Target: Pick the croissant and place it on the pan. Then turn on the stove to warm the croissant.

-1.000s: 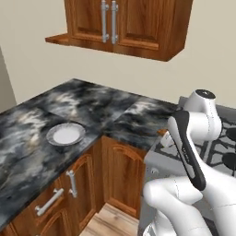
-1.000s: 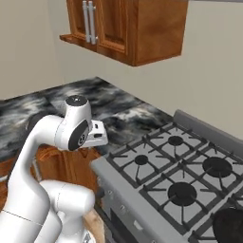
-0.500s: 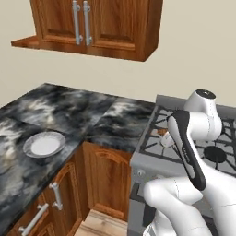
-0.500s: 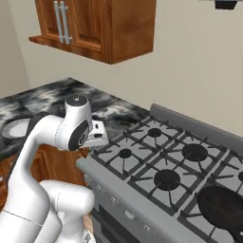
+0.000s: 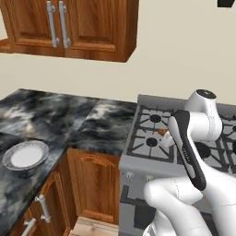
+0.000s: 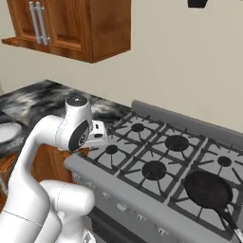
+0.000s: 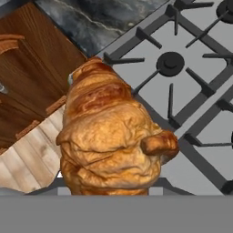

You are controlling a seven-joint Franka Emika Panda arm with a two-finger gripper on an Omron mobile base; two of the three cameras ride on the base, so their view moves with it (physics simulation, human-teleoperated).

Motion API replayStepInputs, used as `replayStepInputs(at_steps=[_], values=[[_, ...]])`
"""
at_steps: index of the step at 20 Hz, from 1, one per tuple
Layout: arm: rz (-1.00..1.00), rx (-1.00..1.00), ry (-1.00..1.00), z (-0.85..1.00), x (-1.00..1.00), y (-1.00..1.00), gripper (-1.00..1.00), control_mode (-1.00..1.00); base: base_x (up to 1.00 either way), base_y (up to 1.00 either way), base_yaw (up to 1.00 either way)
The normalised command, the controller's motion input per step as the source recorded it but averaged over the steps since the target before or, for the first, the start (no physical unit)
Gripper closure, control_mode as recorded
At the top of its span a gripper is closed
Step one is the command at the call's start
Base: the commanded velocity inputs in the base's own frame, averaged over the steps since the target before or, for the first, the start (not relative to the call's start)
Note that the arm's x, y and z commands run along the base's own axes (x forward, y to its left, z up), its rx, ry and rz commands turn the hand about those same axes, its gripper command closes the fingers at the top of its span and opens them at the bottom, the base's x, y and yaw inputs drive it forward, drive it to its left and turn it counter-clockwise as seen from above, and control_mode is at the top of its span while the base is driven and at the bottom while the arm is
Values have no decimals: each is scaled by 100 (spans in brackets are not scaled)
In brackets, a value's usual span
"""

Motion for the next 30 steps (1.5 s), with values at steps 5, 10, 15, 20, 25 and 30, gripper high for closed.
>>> replayStepInputs(at_steps=[5,10,15,20,25,30], values=[[0,0,0,0,0,0,100,100,-20,-4,-29],[0,0,0,0,0,0,100,100,-7,-1,-29],[0,0,0,0,0,0,100,100,-3,-5,-27],[0,0,0,0,0,0,100,100,-1,-15,-24],[0,0,0,0,0,0,100,100,0,-26,-21],[0,0,0,0,0,0,100,100,0,-43,-18]])
